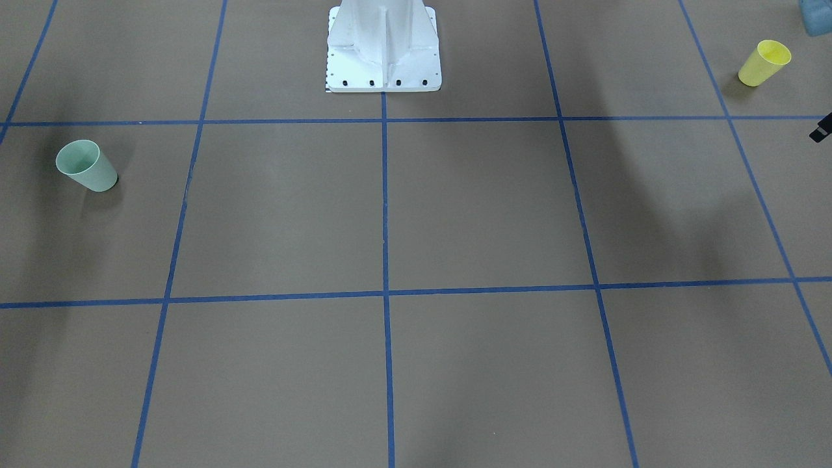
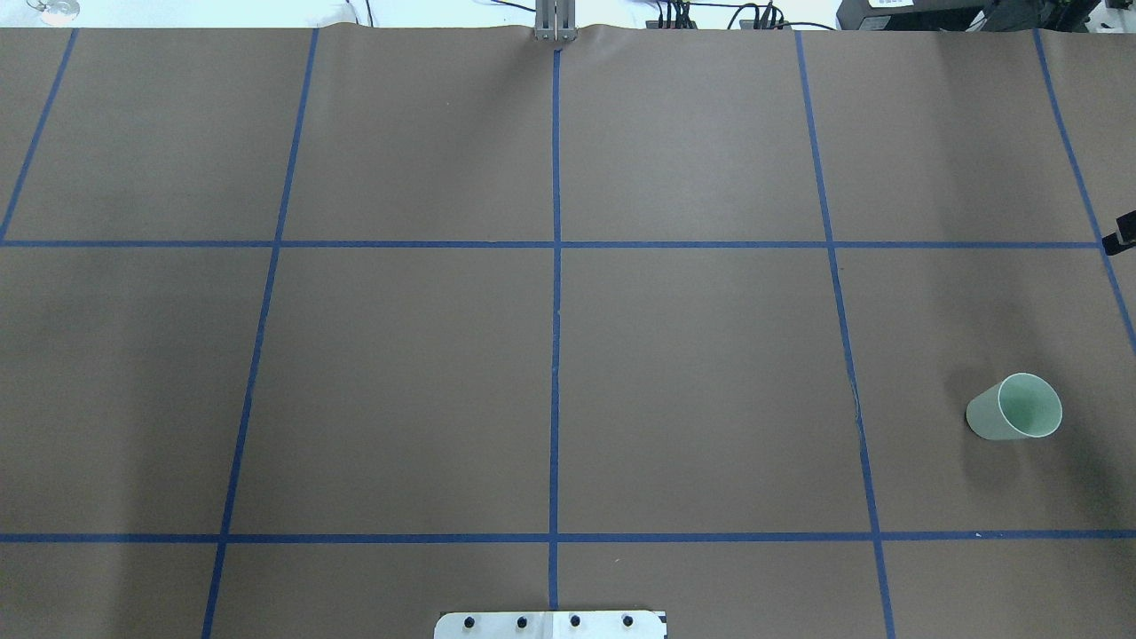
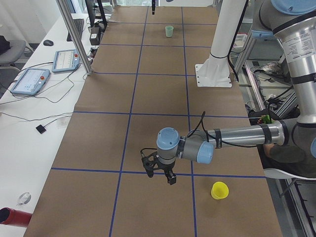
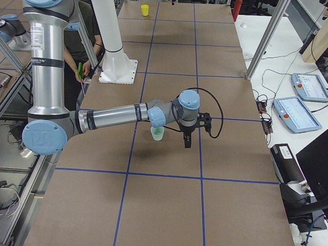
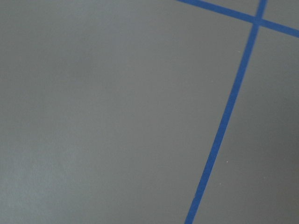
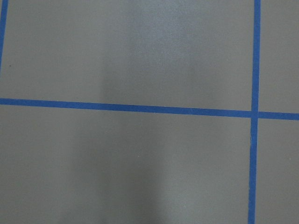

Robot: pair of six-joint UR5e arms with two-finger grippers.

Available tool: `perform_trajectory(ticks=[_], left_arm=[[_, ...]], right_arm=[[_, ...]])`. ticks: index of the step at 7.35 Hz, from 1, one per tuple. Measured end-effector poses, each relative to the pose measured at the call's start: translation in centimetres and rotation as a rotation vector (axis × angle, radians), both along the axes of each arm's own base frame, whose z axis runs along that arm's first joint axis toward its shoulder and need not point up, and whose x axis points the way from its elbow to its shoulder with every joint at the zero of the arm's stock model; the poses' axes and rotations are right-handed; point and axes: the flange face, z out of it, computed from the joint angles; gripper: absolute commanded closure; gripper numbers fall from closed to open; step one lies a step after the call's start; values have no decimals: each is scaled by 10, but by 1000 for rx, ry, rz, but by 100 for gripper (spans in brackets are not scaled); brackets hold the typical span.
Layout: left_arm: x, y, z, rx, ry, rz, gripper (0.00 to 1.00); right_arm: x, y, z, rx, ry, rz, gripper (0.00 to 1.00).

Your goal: Transfer and stack yellow cup on green cup

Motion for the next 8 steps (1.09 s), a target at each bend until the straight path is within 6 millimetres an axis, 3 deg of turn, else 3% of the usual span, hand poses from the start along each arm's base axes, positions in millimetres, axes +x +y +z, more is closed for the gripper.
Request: perform_trajectory(ticks=[3, 6, 8], left_arm=[[31, -5, -7, -204, -74, -217, 1], [88, -1, -4, -364, -259, -425, 1], [132, 20, 8, -501, -497, -555, 5]], right_arm=[[-27, -1, -7, 18, 1, -53, 0], [-44, -2, -14, 36, 0, -88, 0], [-51, -4, -15, 39, 3, -95, 0]])
